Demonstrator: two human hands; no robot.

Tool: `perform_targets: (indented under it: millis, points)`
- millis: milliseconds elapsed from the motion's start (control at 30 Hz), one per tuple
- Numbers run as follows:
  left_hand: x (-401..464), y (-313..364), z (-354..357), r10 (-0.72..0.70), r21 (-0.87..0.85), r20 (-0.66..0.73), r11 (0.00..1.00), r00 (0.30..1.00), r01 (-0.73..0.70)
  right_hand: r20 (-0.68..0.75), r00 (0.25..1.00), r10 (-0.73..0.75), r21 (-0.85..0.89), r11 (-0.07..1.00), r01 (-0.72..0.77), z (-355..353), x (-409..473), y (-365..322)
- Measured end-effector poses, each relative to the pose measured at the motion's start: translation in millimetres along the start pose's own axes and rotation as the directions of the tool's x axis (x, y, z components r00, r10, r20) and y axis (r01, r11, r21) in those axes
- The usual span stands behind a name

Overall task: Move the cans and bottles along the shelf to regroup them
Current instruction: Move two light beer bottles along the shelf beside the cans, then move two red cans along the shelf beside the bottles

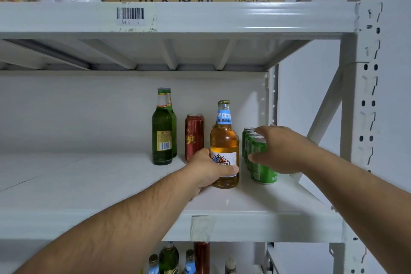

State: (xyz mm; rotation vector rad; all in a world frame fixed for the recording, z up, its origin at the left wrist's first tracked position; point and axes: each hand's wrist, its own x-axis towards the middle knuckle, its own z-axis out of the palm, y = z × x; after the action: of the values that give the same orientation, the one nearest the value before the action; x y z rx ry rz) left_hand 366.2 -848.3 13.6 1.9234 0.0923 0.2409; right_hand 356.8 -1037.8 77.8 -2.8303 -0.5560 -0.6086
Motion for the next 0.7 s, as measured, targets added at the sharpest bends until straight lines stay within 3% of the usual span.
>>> perform_targets:
  millis: [133,267,367,467,700]
  points:
    - [-4,-4,-9,0.038,0.062,0.013,0.997,0.999,-0.039,-0.089,0.994,-0.061,0.016,0.998,0.063,-5,-11,-15]
    - [-23,-13,-40,0.117,0.209,-0.051,0.972,0.992,-0.104,-0.275,0.922,-0.273,-0.003,0.959,0.283,-5,-33,-56]
    - [-54,-22,-80,0.174,0.419,-0.116,0.901,0.978,-0.11,-0.207,0.886,-0.416,0.032,0.902,0.431,6,-39,-98]
    - [-89,-32,-132,0.165,0.574,-0.196,0.818,0.967,-0.023,-0.081,0.857,-0.509,0.074,0.855,0.514,22,-36,-144]
    - [-175,-84,-276,-0.005,0.621,-0.455,0.715,0.891,0.321,0.093,0.759,-0.645,0.191,0.759,0.622,62,-37,-291]
